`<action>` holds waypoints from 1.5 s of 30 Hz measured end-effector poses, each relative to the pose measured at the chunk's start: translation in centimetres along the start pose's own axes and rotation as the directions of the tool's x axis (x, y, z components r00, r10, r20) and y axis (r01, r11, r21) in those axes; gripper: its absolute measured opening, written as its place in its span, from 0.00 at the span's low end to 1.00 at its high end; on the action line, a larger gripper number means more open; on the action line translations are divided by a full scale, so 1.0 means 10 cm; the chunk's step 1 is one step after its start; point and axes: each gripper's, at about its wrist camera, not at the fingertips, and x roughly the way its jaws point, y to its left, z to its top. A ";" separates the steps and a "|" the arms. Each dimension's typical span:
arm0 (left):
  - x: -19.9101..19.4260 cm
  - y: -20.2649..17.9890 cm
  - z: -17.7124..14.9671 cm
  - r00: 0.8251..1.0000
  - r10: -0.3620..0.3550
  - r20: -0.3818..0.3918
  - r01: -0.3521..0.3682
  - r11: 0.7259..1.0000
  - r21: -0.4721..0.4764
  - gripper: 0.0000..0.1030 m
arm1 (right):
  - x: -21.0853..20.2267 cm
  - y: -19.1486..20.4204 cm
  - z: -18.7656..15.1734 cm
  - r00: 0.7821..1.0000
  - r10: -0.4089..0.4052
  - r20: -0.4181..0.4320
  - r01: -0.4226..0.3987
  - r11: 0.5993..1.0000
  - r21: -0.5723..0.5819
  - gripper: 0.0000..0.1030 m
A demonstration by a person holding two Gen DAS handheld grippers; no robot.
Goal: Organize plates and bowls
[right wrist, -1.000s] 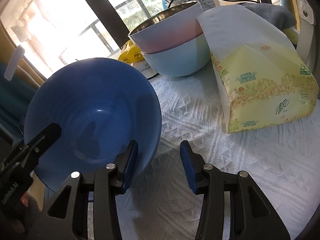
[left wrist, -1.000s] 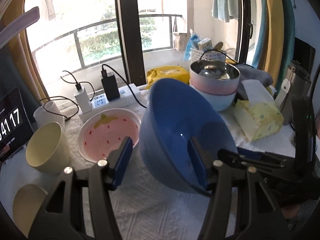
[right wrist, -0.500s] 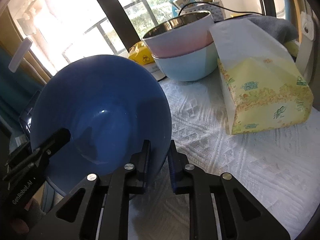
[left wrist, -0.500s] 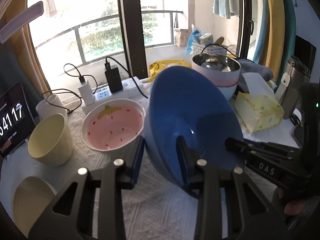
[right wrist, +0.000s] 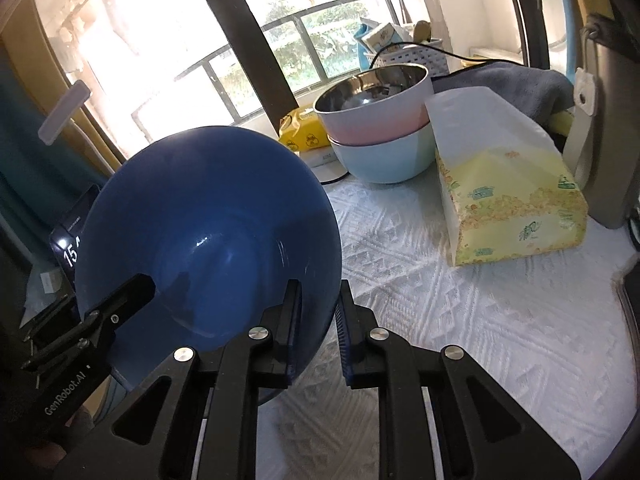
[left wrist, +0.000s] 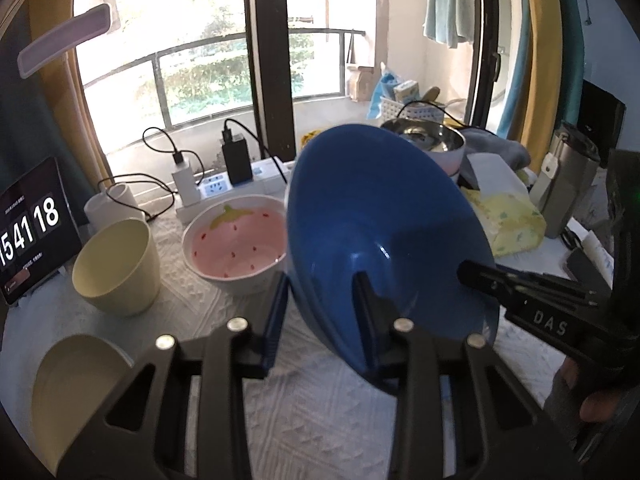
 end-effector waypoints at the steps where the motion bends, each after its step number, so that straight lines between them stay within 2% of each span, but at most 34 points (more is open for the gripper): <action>1: -0.02 0.01 -0.01 1.000 -0.003 -0.001 0.003 1.000 -0.003 0.33 | 0.00 -0.04 0.04 1.000 -0.001 0.002 0.001 1.000 0.000 0.17; 32: -0.55 0.29 -0.64 0.998 -0.049 -0.037 0.047 0.997 -0.056 0.33 | -0.40 0.49 -0.46 0.999 -0.034 0.019 0.035 0.998 -0.046 0.18; 45: -0.64 0.44 -0.83 0.992 -0.084 -0.090 0.076 0.994 -0.085 0.33 | -0.49 0.66 -0.59 0.999 -0.049 -0.004 0.049 0.997 -0.062 0.18</action>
